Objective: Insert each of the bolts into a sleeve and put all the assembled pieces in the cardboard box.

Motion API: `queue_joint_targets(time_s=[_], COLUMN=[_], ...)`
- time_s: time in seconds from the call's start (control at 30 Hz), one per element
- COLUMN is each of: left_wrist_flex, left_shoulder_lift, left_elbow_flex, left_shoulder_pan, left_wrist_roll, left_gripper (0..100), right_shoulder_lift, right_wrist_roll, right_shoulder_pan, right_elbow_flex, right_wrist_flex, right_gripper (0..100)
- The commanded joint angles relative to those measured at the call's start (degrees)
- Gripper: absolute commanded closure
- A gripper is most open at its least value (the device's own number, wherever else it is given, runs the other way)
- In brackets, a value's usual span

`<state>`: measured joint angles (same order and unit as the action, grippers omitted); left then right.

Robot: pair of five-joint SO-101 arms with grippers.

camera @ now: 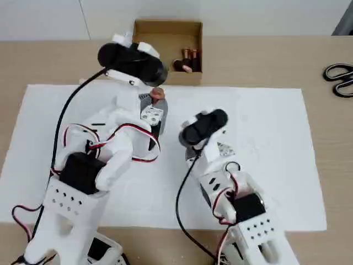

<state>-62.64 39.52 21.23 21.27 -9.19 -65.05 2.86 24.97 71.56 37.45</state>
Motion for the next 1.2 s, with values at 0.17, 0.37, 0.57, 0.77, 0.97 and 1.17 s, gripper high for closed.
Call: queue_joint_targets(time_s=[0.17,0.37,0.57,0.77,0.97,1.17], left_wrist_flex=[20.9,33.3,40.4,40.9,40.7,36.4], left_shoulder_lift=[9.8,14.6,15.0,14.9,14.9,14.9], left_elbow_flex=[17.5,27.9,34.2,34.8,34.8,34.9], left_shoulder_pan=[-0.4,-0.7,-0.5,1.8,3.1,4.0], left_wrist_roll=[-0.4,-6.5,-8.0,-8.5,-18.0,-19.2], left_gripper=[99,99,99,99,99,99], right_shoulder_lift=[-15.3,-27.9,-36.0,-36.3,-36.7,-36.7], right_wrist_roll=[-6.3,-6.4,-6.5,-6.6,-6.5,-6.5], right_shoulder_pan=[3.6,5.4,5.4,7.9,8.1,8.1], right_elbow_flex=[8.9,15.7,19.1,20.0,24.6,25.0], right_wrist_flex=[-1.4,-1.1,-1.3,-1.5,-8.4,-9.1], right_gripper=[99.5,99.5,99.5,99.4,99.4,99.5])
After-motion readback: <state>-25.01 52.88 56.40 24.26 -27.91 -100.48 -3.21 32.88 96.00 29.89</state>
